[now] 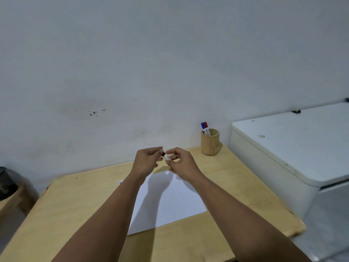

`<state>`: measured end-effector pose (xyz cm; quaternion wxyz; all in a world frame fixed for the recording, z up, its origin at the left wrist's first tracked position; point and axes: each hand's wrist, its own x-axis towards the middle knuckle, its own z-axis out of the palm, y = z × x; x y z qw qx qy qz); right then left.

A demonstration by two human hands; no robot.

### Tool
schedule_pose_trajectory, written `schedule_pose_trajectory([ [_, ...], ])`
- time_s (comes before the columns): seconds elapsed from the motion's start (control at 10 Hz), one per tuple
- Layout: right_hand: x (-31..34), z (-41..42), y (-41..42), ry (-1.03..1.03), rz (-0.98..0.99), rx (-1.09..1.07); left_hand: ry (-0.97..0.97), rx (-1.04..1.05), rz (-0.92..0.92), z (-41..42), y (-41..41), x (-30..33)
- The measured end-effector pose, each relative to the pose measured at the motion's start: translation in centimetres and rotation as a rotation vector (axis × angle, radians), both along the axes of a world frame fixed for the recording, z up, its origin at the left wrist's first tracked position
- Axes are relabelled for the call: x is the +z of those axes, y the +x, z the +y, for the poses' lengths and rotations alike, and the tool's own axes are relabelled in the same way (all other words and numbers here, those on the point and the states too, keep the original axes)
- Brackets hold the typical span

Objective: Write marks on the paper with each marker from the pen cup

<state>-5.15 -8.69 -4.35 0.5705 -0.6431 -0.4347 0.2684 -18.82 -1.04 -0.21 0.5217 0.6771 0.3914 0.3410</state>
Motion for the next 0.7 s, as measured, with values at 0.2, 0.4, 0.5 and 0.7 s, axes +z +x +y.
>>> schedule_pose_trajectory([
  [0.2,3.9,1.1,11.3,0.13,-0.168,-0.396,0.105,-0.081,0.071,1.2,10.9,-0.3],
  [0.4,7.1,2.3,18.5,0.269,-0.133,-0.554,0.169,-0.127,0.23,1.4,18.9,-3.3],
  [0.5,6.5,2.8,19.7,0.217,-0.098,-0.543,0.183,-0.142,0.257,1.5,21.3,-4.8],
  [0.7,3.4,3.2,18.7,0.027,-0.132,-0.442,0.283,-0.09,0.248,1.0,22.3,-5.7],
])
